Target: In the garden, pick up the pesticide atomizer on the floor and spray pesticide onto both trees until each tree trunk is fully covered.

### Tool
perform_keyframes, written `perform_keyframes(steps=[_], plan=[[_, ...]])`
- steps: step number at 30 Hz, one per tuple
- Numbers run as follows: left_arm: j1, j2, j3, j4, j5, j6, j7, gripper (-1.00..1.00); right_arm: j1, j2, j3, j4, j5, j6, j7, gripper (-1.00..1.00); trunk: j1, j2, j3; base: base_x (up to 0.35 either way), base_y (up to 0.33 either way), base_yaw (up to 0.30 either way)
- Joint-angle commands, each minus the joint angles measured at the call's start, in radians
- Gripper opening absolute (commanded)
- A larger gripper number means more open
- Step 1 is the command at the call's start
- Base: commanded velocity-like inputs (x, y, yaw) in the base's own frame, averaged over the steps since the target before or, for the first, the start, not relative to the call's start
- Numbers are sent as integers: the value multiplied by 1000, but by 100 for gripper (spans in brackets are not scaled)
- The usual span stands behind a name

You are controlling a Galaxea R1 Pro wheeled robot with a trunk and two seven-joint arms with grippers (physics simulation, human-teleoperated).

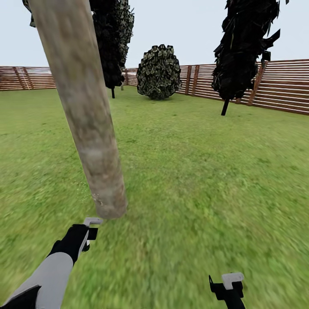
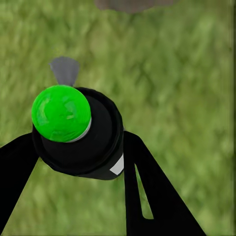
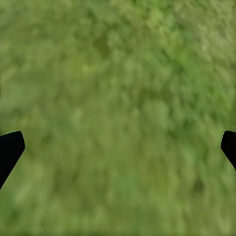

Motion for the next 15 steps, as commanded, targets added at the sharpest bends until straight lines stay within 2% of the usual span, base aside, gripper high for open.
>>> perform_keyframes(steps=[1, 7, 9, 10, 11, 12, 13, 15], plan=[[-8, -5, -1, -8, -1, 0, -8, -100, 0, 0, 0, 0, 0, 0, 0, 100, 0, 0, 0, 0, -1, 2], [-109, -51, -3, -24, -1, 19, -15, -100, 0, -5, 0, 0, 0, 0, -2, 100, 0, 0, 0, 0, 0, 0], [-129, -41, -3, -24, -2, 23, -15, -100, 0, -7, 0, 0, 0, 0, -2, 100, 0, 0, 0, 0, 0, 0], [-139, -24, -3, -21, -3, 30, -16, -100, 0, -8, 0, 0, 0, 0, -3, 100, 0, 0, 0, 0, 0, 0], [-145, 7, -3, -16, -3, 43, -20, -100, 0, -8, 0, 0, 0, 0, -3, 100, 0, 0, 0, 0, 0, 0], [-147, 30, -3, -14, -3, 50, -40, -100, 0, -8, 0, 0, 0, 0, -3, 100, 0, 0, 0, 0, 0, 0], [-147, 42, -3, -13, -3, 52, -63, -100, 0, -8, 0, 0, 0, 1, -3, 100, 0, 0, 0, 0, 0, 0], [-144, 51, -5, -11, -7, 55, -127, -100, 0, -9, 0, 0, 0, 1, -3, 100, 0, 0, 0, 0, 0, 0]])
